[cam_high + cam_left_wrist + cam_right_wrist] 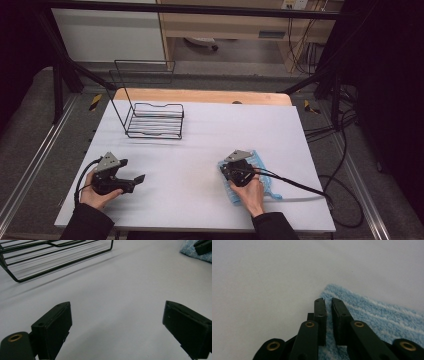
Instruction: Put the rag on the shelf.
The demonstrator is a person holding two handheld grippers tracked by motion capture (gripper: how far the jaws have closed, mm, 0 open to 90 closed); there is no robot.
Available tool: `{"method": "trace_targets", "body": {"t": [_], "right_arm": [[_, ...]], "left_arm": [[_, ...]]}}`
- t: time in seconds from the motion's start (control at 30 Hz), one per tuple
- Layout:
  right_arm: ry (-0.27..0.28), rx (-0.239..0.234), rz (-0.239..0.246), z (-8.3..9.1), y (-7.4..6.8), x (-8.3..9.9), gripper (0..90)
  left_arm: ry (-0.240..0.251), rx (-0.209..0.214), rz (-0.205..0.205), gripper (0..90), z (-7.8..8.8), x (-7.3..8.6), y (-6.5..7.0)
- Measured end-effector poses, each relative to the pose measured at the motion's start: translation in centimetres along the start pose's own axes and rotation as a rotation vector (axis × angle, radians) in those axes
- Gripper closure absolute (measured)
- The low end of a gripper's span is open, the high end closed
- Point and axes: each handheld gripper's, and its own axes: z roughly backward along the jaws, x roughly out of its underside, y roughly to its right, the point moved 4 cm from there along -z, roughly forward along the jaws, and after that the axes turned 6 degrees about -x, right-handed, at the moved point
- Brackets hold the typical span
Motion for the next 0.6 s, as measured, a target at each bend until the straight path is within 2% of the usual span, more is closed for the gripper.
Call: {"method": "trace_targets", "body": {"t": [0.13,0.27,0.37,0.6], "right_arm": [[0.011,-0.008,-0.013,0.3,0.0,-0.3,85.8],[0.03,-0.052,-0.023,1.0,-0.3,-0.9,86.4],[0.049,-0.083,-0.02,1.3,-1.0,-1.6,86.6],[0.058,-0.141,-0.019,0.2,-2.8,-3.7,86.8]], "left_arm": [[0.002,0.0,-0.001,8.8,0.0,0.0,0.0],[0.0,-0.001,0.0,8.7,-0.1,0.0,0.0],[0.0,-0.002,0.001,8.7,-0.1,0.0,-0.1],[-0.001,-0.003,0.002,8.6,-0.1,0.0,-0.1]]}}
